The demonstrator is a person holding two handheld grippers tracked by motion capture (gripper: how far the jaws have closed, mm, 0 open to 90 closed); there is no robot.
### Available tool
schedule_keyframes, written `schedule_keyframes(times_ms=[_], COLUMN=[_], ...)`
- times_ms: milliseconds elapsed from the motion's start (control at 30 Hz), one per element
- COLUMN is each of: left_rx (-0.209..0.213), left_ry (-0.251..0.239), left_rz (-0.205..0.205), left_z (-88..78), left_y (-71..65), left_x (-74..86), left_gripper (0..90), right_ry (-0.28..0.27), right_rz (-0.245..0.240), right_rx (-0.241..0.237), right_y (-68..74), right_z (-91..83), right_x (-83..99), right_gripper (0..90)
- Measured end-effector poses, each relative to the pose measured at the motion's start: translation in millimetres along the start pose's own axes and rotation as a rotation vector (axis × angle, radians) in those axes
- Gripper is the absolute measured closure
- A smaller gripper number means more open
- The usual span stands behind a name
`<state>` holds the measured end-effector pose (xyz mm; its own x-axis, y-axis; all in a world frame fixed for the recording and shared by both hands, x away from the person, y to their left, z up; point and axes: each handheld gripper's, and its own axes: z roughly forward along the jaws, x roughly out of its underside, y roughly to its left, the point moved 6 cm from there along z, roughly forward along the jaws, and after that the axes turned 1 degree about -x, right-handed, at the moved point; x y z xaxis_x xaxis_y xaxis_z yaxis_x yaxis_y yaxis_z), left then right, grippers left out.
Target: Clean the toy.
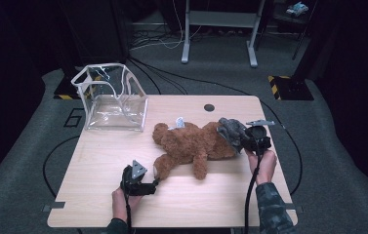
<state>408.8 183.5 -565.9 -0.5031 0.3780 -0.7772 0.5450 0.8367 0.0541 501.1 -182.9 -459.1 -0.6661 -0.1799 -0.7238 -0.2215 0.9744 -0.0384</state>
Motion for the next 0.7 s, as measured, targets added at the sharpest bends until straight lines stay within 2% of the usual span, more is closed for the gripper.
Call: schedule_keyframes(times_ms=[33, 133, 333, 367, 433, 533, 633, 700], left_rx=[0.000, 0.001, 0.000, 0.001, -0.003, -0.013, -0.010, -0.010], left_ry=[0.000, 0.003, 0.001, 0.005, 0.007, -0.018, -0.031, -0.039], left_rz=[0.000, 0.002, 0.001, 0.003, 0.003, -0.003, -0.033, -0.048], left_z=[0.0, -0.1, 0.0, -0.4, -0.5, -1.7, -4.9, -8.6], left_y=[0.0, 0.0, -0.1, 0.0, 0.1, 0.3, 0.6, 0.0], left_x=[0.0, 0.1, 0.1, 0.2, 0.1, -0.5, -1.4, -2.5], left_gripper=[17.7, 17.8, 17.6, 17.6, 17.4, 16.4, 15.6, 15.5], right_ry=[0.036, 0.092, 0.234, 0.239, 0.234, 0.190, 0.153, 0.136], right_rz=[0.004, -0.007, -0.023, -0.027, -0.006, 0.026, 0.058, 0.050], right_rx=[0.008, 0.013, 0.022, 0.020, 0.014, 0.002, -0.003, -0.004], right_y=[2.2, 4.5, -4.4, -6.6, -9.8, -16.3, -21.6, -27.1], right_z=[9.4, 28.2, 47.7, 47.8, 42.9, 30.3, 17.8, 11.9], right_x=[2.7, 13.6, 44.7, 48.4, 52.5, 56.4, 58.9, 60.4], right_gripper=[75.2, 75.3, 75.3, 75.2, 75.1, 75.1, 75.0, 75.0])
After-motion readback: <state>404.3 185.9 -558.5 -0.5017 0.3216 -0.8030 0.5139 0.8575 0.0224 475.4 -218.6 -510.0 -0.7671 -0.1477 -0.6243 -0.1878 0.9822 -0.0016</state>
